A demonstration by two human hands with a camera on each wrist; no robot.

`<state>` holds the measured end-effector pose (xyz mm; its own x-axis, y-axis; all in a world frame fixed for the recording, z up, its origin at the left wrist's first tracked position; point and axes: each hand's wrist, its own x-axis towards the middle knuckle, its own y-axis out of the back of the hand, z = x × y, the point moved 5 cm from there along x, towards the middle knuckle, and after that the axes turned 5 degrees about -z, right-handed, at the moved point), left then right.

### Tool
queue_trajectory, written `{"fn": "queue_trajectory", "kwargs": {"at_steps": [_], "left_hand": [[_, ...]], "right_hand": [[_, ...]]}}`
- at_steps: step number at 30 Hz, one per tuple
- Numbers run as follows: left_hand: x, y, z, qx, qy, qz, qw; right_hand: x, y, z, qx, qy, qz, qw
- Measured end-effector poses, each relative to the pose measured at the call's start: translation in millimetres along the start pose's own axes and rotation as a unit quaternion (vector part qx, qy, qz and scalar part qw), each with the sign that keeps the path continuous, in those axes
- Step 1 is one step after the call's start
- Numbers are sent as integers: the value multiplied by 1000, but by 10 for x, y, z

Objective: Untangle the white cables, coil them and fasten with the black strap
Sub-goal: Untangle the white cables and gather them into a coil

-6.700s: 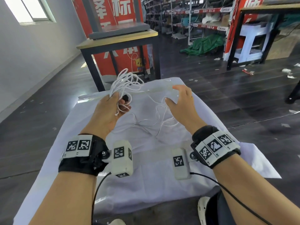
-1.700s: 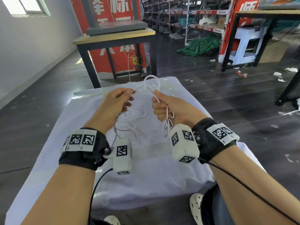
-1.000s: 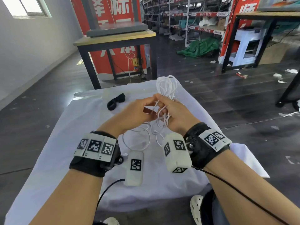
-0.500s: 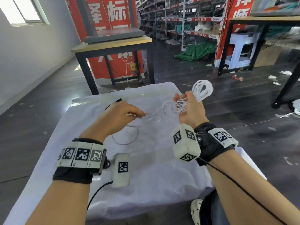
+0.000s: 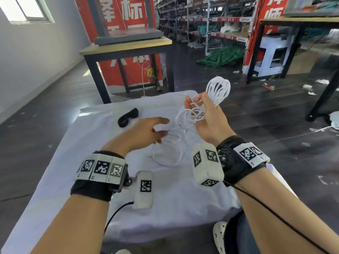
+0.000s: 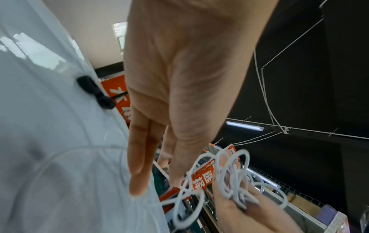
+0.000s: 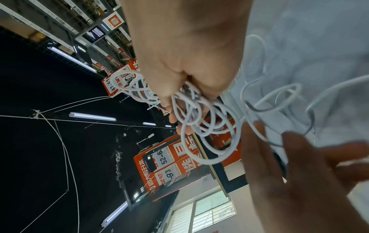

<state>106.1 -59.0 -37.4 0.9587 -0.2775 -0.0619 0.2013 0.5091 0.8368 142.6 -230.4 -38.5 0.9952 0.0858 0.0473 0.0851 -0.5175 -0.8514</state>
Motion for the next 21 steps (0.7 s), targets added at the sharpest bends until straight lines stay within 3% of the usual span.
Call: {"fn": "queue_trajectory", "kwargs": {"at_steps": [2, 4, 8, 13, 15, 18, 21], "left_hand": [[20, -202, 53, -70, -19, -73, 995], [23, -255, 75, -77, -28, -87, 993], [-25, -31, -28, -80, 4, 1, 997], [-114, 249, -243, 153, 41, 127, 979], [-126, 308, -482, 192, 115, 123, 967], [-223, 424, -862, 199, 288, 85, 933], [-272, 405, -931, 171, 337, 42, 925]], "right_hand": [[-17, -47, 12, -2, -1, -9, 1000], [-16, -53, -21, -5, 11, -4, 1000], [27, 86, -161, -3, 64, 55, 996], [-3, 347, -341, -46, 159, 188, 968], [-26, 396, -407, -81, 192, 217, 954], [-28, 423, -476, -110, 211, 233, 943], [-26, 390, -419, -111, 189, 220, 951]]}}
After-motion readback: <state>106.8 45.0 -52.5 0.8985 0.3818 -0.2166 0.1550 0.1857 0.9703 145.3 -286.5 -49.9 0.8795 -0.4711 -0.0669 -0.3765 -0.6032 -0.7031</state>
